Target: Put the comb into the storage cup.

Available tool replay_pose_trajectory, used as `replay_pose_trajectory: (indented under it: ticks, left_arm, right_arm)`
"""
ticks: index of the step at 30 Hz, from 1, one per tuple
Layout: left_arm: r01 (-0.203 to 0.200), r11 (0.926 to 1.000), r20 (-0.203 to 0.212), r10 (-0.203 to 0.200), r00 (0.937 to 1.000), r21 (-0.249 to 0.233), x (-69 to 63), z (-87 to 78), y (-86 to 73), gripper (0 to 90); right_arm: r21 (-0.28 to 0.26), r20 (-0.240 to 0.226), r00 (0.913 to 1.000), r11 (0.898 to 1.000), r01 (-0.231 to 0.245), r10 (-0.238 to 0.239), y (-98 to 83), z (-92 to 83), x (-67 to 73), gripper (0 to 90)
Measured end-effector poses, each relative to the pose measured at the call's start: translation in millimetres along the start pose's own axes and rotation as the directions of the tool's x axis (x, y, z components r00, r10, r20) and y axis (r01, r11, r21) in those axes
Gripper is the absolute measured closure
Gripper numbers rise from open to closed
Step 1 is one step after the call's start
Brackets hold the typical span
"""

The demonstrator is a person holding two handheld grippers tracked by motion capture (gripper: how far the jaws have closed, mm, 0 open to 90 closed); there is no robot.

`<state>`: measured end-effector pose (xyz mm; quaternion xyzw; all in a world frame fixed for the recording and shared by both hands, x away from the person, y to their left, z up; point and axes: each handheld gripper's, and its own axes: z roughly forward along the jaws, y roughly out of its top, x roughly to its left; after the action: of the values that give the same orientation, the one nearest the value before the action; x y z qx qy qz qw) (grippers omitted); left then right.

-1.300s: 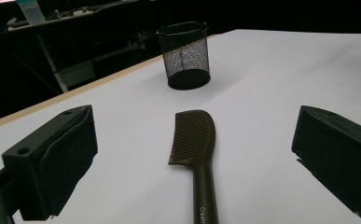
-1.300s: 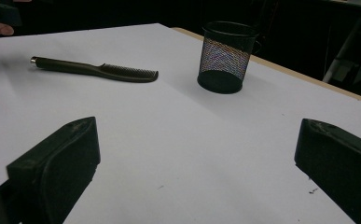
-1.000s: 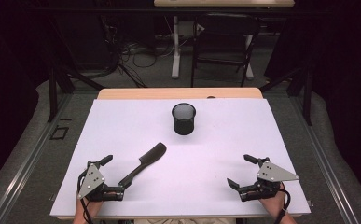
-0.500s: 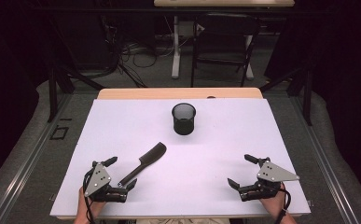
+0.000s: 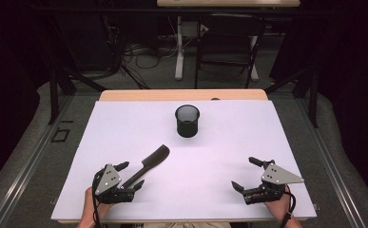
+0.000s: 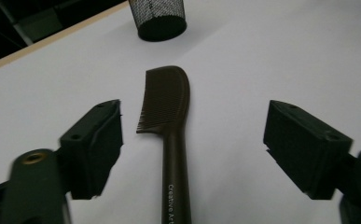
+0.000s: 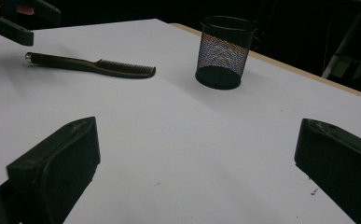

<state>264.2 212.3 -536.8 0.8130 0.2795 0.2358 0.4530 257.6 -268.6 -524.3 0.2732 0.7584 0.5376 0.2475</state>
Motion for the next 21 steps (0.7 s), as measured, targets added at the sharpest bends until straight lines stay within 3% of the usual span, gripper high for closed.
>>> replay_pose_trajectory:
  ticks: [1,2,5,7,8,10,15,21]
  left_arm:
    - [0.002,1.0,0.008,-0.002,1.0,0.005,0.3,0.6,-0.1,25.2]
    - [0.005,0.9998,0.006,-0.006,1.0,0.018,0.0,1.6,-0.3,35.8]
    - [0.009,0.9991,0.013,-0.009,0.9999,0.041,0.4,2.8,-0.8,42.2]
    - [0.02,0.9982,0.027,-0.021,0.9994,0.057,1.8,4.2,-1.8,51.5]
    - [0.021,0.9977,0.03,-0.023,0.9993,0.064,2.4,4.2,-2.2,61.4]
    - [0.029,0.9957,0.037,-0.032,0.9988,0.088,3.6,5.6,-2.9,64.6]
    - [0.04,0.9878,0.08,-0.052,0.9955,0.15,4.7,9.5,-5.2,85.6]
    - [0.052,0.9721,0.09,-0.074,0.9932,0.229,2.8,12.7,-6.5,90.0]
  right_arm:
    - [0.0,0.0,1.0,1.0,0.0,0.0,0.0,-0.1,0.0,0.0]
    - [0.007,0.002,1.0,1.0,0.002,-0.002,0.3,-0.6,-0.1,0.0]
    - [0.003,0.003,1.0,1.0,0.003,-0.003,0.3,-0.3,0.0,0.0]
    - [0.004,0.003,1.0,1.0,0.003,-0.003,0.2,0.1,0.2,0.0]
    - [0.009,0.001,1.0,1.0,0.003,-0.003,0.3,0.2,0.5,0.0]
    - [0.009,0.002,1.0,1.0,0.007,-0.007,0.4,0.3,0.5,0.0]
    - [0.016,0.003,1.0,1.0,0.007,-0.007,0.1,1.0,0.8,0.0]
    - [0.015,0.002,1.0,1.0,0.009,-0.009,0.5,0.2,1.3,0.0]
